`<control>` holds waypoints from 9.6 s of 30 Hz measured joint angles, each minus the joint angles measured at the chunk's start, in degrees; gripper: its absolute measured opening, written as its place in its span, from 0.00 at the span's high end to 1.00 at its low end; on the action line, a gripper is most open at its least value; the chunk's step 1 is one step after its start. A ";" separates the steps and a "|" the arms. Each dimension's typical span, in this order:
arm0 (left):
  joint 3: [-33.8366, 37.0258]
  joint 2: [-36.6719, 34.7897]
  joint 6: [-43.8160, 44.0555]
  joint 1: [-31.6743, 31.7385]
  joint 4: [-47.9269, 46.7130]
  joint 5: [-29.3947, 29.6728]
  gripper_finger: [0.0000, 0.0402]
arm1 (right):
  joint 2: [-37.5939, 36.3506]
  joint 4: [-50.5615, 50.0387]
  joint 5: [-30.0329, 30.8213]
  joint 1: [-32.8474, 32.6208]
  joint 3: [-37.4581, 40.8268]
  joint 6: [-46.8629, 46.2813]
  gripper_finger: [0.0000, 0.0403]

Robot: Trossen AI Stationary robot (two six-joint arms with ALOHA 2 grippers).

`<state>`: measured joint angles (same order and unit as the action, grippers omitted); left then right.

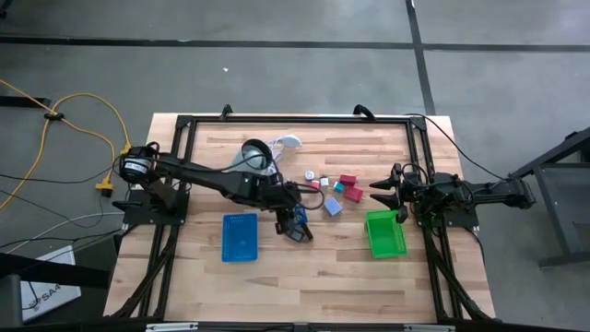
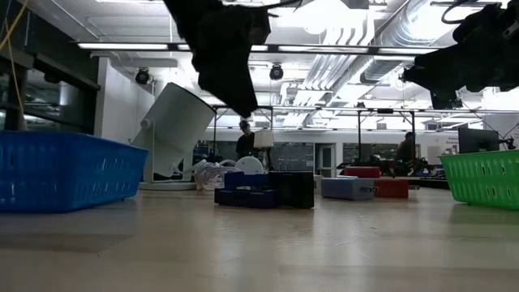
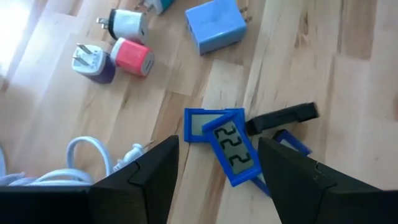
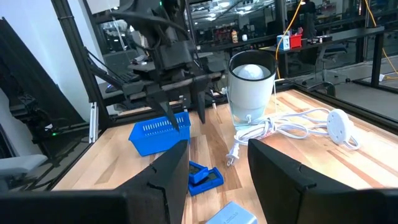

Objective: Pick & Place Office items
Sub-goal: Put the blue digital timer into the blue bin

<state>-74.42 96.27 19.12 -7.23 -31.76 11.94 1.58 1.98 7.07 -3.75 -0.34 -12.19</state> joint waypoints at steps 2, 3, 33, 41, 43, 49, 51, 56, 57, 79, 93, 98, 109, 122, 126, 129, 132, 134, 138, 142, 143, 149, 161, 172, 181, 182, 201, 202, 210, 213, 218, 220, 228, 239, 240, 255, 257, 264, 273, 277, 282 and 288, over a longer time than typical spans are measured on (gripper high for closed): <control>-1.83 0.00 1.38 -0.02 -2.42 0.22 0.47 | 0.00 0.00 0.00 0.02 0.02 0.02 0.62; -2.56 -0.04 2.08 -0.02 -3.90 0.44 0.47 | 0.00 0.00 0.00 0.02 0.00 0.02 0.62; -8.03 7.82 22.95 0.09 -14.14 -4.93 0.47 | 0.63 0.20 0.00 0.00 0.00 0.00 0.62; -8.03 7.82 22.95 0.40 -13.89 -4.68 0.47 | 0.61 0.22 0.00 0.02 0.00 0.02 0.62; -8.03 7.82 22.95 0.31 -13.89 -4.83 0.47 | 0.61 0.24 0.00 0.02 0.00 0.02 0.62; -8.01 7.82 22.95 0.11 -13.89 -5.77 0.47 | 0.61 0.26 0.00 0.00 0.02 0.02 0.62; -8.00 7.82 22.95 0.11 -13.89 -5.81 0.47 | 0.61 0.26 0.00 0.02 0.00 0.01 0.62; -7.95 8.34 22.49 -0.07 -13.80 -5.84 0.47 | 0.61 0.30 0.00 0.02 0.00 0.02 0.62; -7.91 8.53 22.05 -0.13 -13.89 -5.84 0.47 | 0.61 0.31 0.00 0.01 0.00 0.01 0.62; -7.86 11.56 25.99 -0.87 -9.67 -7.41 0.27 | 0.61 0.33 0.00 0.02 0.00 0.00 0.62; -7.88 13.95 25.50 -0.76 -7.66 -8.87 0.27 | 0.61 0.26 0.00 0.02 0.00 0.02 0.62; -7.93 14.21 25.48 -0.76 -7.74 -8.87 0.27 | 0.61 0.26 0.00 0.01 0.01 0.01 0.62; -7.93 14.21 25.32 -0.76 -8.16 -8.59 0.27 | 0.61 0.24 0.00 0.02 0.01 0.01 0.62; -7.93 17.16 25.29 -0.24 -7.17 -8.90 0.27 | 0.66 0.33 0.02 0.02 0.01 0.00 0.62; -7.95 17.16 25.27 -0.24 -6.92 -8.90 0.27 | 0.86 0.31 0.02 0.02 0.01 0.01 0.62; -7.95 17.16 25.28 -0.24 -6.85 -8.90 0.27 | 0.96 0.31 0.02 0.01 0.00 0.00 0.62; -7.95 17.16 25.29 -0.24 -6.91 -8.90 0.27 | 1.05 0.31 0.00 0.00 0.02 0.00 0.62; -7.95 17.16 25.31 -0.24 -6.90 -8.90 0.27 | 1.05 0.31 -0.02 0.00 0.00 0.02 0.62; -7.95 17.16 25.33 -0.24 -6.94 -8.90 0.27 | 1.05 0.31 0.00 0.01 0.00 0.01 0.62; -7.93 17.16 25.35 -0.24 -6.96 -8.90 0.27 | 1.05 0.33 0.00 0.00 0.02 0.02 0.62; -7.94 17.16 25.35 -0.24 -6.96 -8.90 0.28 | 1.05 0.33 0.00 0.01 0.00 0.01 0.62; -7.93 17.16 25.53 -0.24 -7.00 -8.90 0.28 | 1.05 0.33 0.00 0.01 0.00 0.02 0.62; -7.93 17.16 25.51 -0.24 -7.00 -8.90 0.37 | 1.05 0.33 0.00 0.02 0.00 0.00 0.62; -7.93 17.16 25.49 -0.24 -6.98 -8.90 0.38 | 1.05 0.34 0.00 0.00 0.01 0.01 0.62; -7.93 17.16 25.48 -0.24 -6.98 -8.90 0.38 | 1.05 0.35 0.00 0.02 0.00 0.00 0.62; -7.93 17.16 25.47 -0.24 -6.99 -8.90 0.38 | 1.05 0.35 0.00 0.02 0.00 0.00 0.62; -7.93 17.16 25.36 -0.24 -6.95 -8.90 0.52 | 1.05 0.35 0.00 0.02 0.01 0.02 0.62; -7.93 17.16 25.37 -0.24 -6.91 -8.90 0.53 | 1.05 0.35 0.00 0.00 0.00 0.00 0.62; -7.93 17.14 25.54 -0.24 -6.76 -8.90 0.62 | 1.05 0.35 0.00 0.02 0.00 0.00 0.62; -7.93 17.14 25.53 -0.24 -6.76 -8.90 0.62 | 1.05 0.35 0.00 0.02 0.00 0.01 0.62; -7.93 17.14 25.53 -0.24 -6.76 -8.90 0.62 | 1.05 0.35 0.00 0.02 0.02 0.02 0.62; -7.93 17.14 25.53 -0.24 -6.76 -8.90 0.62 | 1.05 0.35 0.00 0.02 0.00 0.01 0.62; -7.93 17.14 25.52 -0.24 -6.76 -8.90 0.62 | 1.05 0.35 0.00 0.01 0.00 0.02 0.62; -7.90 16.79 24.64 -0.24 -6.83 -8.97 0.62 | 1.05 0.35 0.00 0.02 0.00 0.00 0.62; -7.90 16.58 24.12 -0.24 -6.82 -9.01 0.62 | 1.05 0.35 -0.02 0.02 0.02 0.00 0.62; -7.95 8.53 22.70 0.24 -12.90 -7.13 0.62 | 1.11 0.35 0.00 0.02 0.01 0.00 0.62; -7.95 7.73 22.71 0.24 -14.78 -6.12 0.62 | 1.11 0.35 0.00 0.02 0.00 0.00 0.62; -7.86 5.99 22.73 -1.03 -15.47 -5.84 0.62 | 1.14 0.35 0.00 0.01 0.00 0.00 0.62; -7.52 1.04 25.74 -5.94 -20.87 -0.62 0.62 | 1.18 0.35 0.00 0.02 0.00 0.02 0.62; -5.46 -0.95 29.31 -8.41 -22.35 0.44 0.62 | 1.16 0.35 0.00 0.01 0.02 0.01 0.62; 1.33 -5.44 34.98 -10.68 -20.44 0.42 0.62 | 1.16 0.35 0.00 0.02 0.00 0.00 0.62; 13.49 -12.81 44.39 -13.73 -12.67 0.49 0.62 | 1.16 0.35 0.00 0.01 0.00 0.00 0.62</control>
<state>-60.93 83.46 63.51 -20.96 -44.43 12.44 2.74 2.33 7.07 -3.74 -0.34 -12.19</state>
